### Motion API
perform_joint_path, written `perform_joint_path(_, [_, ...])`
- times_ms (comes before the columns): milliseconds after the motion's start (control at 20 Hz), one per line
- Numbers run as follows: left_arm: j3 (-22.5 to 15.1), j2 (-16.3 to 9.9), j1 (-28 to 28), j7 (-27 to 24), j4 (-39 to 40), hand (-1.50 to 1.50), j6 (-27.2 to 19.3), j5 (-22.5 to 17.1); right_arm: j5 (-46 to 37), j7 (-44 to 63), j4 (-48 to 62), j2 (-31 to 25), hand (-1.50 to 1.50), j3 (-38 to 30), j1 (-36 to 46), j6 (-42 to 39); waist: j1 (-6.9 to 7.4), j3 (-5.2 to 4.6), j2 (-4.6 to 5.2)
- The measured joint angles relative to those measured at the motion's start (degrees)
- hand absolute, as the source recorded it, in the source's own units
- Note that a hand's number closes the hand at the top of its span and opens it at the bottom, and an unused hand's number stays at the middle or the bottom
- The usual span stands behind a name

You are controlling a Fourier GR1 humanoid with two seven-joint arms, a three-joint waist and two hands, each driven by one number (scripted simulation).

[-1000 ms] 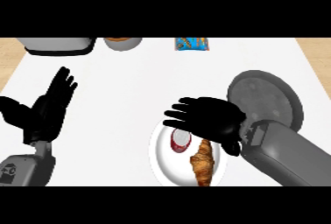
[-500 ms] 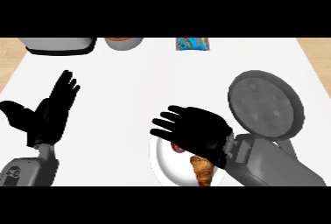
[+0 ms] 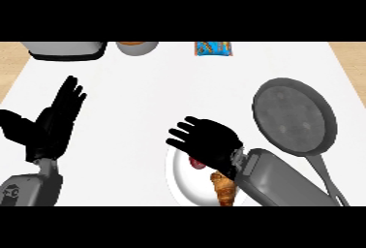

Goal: Pick the can from the plate and place it in the pan

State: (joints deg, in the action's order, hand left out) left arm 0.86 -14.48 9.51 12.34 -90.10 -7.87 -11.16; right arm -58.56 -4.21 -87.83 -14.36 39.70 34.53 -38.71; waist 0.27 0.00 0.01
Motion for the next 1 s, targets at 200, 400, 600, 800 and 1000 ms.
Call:
perform_joint_path(200, [0.57, 0.2, -0.43, 1.17, -1.63, 0.0, 0.38, 0.51, -3.15, -1.26, 2.84, 2.47, -1.5, -0.09, -0.5, 0.13, 0.0, 0.0, -0.01])
perform_joint_path(400, [1.18, 0.58, 0.04, 1.05, -1.02, 0.0, 1.23, 0.81, -6.36, -3.81, 9.03, 4.82, -1.5, -0.53, 0.3, 2.6, 0.04, 0.0, 0.02])
perform_joint_path(600, [1.35, 1.42, -0.32, 1.24, -1.48, 0.0, 1.55, 1.55, -8.63, -6.37, 10.85, 5.84, -1.5, -2.44, -0.03, 3.53, -0.02, 0.0, 0.01])
perform_joint_path(800, [2.69, 1.37, 1.84, 1.12, 0.7, 0.0, 2.22, 1.61, -10.45, -7.48, 13.97, 8.61, -1.5, -3.39, -0.87, 5.38, -0.07, 0.0, 0.02])
perform_joint_path(1000, [2.47, 2.26, 0.12, 0.33, -0.23, 0.0, 2.33, 2.52, -12.69, -8.76, 19.61, 11.18, -1.5, -4.53, 0.0, 7.53, 0.06, 0.0, 0.01])
